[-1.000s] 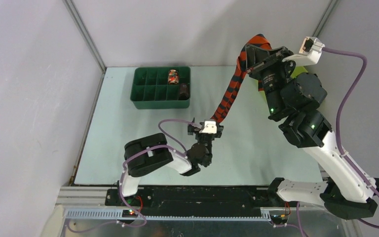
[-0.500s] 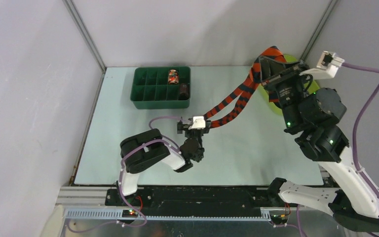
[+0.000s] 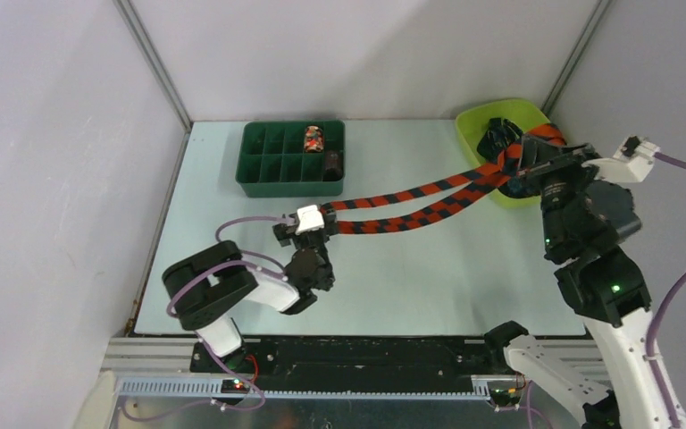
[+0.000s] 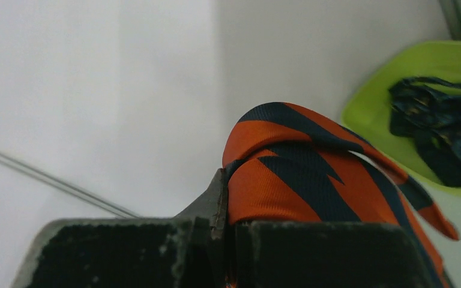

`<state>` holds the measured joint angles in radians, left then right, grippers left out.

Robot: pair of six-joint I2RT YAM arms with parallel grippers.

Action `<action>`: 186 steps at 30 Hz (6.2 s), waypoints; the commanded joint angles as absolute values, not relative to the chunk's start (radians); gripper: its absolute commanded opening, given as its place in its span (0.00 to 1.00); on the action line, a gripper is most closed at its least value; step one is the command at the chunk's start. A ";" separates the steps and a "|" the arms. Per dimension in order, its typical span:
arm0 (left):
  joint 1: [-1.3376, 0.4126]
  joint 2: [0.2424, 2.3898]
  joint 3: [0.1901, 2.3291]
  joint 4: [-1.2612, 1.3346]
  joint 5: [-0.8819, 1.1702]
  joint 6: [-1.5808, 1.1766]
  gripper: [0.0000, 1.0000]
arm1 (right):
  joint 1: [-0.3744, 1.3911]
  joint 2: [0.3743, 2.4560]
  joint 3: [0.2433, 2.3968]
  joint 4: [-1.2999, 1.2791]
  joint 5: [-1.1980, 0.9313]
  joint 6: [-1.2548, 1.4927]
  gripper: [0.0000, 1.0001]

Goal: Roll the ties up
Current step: Flatten out the tie at the center of the board.

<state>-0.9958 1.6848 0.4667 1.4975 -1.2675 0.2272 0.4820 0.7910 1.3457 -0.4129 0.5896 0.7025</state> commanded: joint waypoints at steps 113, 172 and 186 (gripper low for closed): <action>-0.098 0.705 0.389 0.533 0.013 -0.974 0.25 | 0.160 0.737 0.407 -0.106 0.281 0.817 0.00; -0.355 1.721 0.715 0.215 0.030 -0.676 0.71 | 0.163 0.759 0.391 -0.101 0.234 0.841 0.00; -0.382 1.717 0.703 0.188 0.080 -0.675 0.56 | 0.158 0.768 0.391 -0.104 0.231 0.844 0.00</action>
